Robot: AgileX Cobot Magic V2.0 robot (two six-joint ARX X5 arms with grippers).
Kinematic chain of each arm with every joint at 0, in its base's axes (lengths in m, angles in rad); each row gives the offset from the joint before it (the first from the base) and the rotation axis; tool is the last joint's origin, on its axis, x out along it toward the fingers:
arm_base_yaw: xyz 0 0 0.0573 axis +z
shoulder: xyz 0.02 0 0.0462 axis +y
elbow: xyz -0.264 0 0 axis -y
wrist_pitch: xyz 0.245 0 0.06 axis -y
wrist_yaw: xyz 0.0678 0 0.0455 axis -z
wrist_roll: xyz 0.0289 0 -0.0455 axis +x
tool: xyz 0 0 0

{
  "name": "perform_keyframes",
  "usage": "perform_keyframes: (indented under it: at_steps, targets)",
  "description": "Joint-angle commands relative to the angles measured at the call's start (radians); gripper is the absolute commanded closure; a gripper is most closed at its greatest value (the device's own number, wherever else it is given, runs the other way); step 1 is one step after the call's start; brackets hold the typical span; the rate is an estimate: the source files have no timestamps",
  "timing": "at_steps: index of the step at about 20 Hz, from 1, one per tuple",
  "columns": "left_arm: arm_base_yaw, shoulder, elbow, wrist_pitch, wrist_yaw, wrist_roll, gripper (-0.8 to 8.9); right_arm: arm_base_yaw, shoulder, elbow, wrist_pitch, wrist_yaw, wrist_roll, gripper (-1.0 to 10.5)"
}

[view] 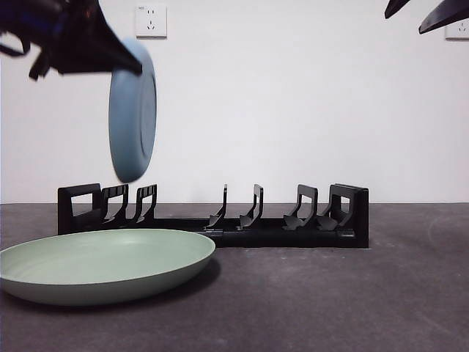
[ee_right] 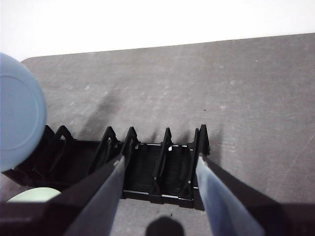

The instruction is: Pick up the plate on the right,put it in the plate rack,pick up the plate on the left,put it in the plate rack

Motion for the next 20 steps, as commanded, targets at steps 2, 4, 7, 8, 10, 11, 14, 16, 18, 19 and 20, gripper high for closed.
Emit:
perform_keyframes:
  at_steps: [2, 4, 7, 8, 10, 11, 14, 16, 18, 19, 20]
  targets:
    - [0.011, 0.045, 0.002, 0.018, -0.003, 0.054, 8.22, 0.002, 0.002, 0.0, 0.003, 0.0, 0.01, 7.0]
    - [0.017, 0.072, 0.002, 0.017, -0.002, 0.056, 8.22, 0.002, 0.002, 0.0, 0.003, 0.0, 0.01, 7.0]
    - [0.018, 0.11, 0.002, 0.018, -0.003, 0.07, 8.22, 0.002, 0.002, 0.0, 0.003, 0.0, 0.011, 7.0]
    - [0.018, 0.122, 0.002, 0.016, -0.003, 0.082, 8.22, 0.002, 0.002, 0.0, 0.003, -0.001, 0.015, 7.0]
    - [0.018, 0.14, 0.002, 0.013, -0.008, 0.084, 8.21, 0.002, 0.002, 0.0, 0.002, -0.002, 0.023, 7.0]
    - [0.017, 0.143, 0.002, 0.006, -0.015, 0.084, 8.16, 0.002, 0.002, 0.0, -0.001, -0.002, 0.027, 7.0]
    - [0.016, 0.143, 0.002, -0.017, -0.064, 0.084, 8.11, 0.003, 0.005, 0.0, -0.009, -0.057, 0.036, 7.0]
    - [0.016, 0.143, 0.002, -0.023, -0.061, 0.084, 7.45, 0.003, 0.014, 0.0, -0.011, -0.123, 0.037, 7.0]
    - [0.016, 0.143, 0.002, -0.036, -0.059, 0.084, 6.22, 0.003, 0.026, 0.0, -0.022, -0.191, 0.038, 7.0]
    - [0.016, 0.142, 0.002, -0.043, -0.051, 0.084, 5.84, 0.004, 0.036, 0.0, -0.031, -0.226, 0.04, 7.0]
    - [0.016, 0.141, 0.003, -0.05, -0.045, 0.084, 5.8, 0.007, 0.048, 0.0, -0.037, -0.254, 0.044, 7.0]
